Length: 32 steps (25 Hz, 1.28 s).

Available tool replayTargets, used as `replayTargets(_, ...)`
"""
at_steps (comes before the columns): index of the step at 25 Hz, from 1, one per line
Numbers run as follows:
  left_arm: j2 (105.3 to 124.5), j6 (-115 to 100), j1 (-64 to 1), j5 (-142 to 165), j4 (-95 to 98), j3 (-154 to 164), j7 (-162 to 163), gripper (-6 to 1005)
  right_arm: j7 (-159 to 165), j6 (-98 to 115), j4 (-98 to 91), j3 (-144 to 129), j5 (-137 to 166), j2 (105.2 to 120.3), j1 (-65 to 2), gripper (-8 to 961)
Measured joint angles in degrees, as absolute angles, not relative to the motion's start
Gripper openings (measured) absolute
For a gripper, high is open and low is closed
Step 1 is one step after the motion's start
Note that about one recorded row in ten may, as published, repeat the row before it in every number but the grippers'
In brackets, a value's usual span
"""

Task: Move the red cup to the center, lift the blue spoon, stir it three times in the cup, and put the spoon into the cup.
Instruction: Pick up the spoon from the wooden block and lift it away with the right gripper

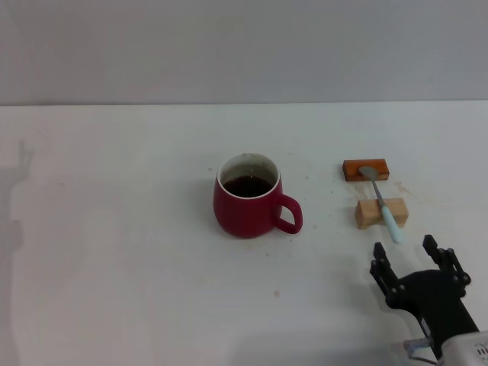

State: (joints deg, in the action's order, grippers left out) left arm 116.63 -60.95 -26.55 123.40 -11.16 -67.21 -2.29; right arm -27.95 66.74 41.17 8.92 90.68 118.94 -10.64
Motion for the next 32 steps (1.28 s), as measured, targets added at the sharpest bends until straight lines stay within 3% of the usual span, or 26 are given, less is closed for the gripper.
replayTargets(32, 116.47, -60.99, -27.6, 123.4, -11.16, -68.29, -2.19, 861, -23.31, 61.96, 36.0, 11.51, 90.62, 119.27, -16.25, 689)
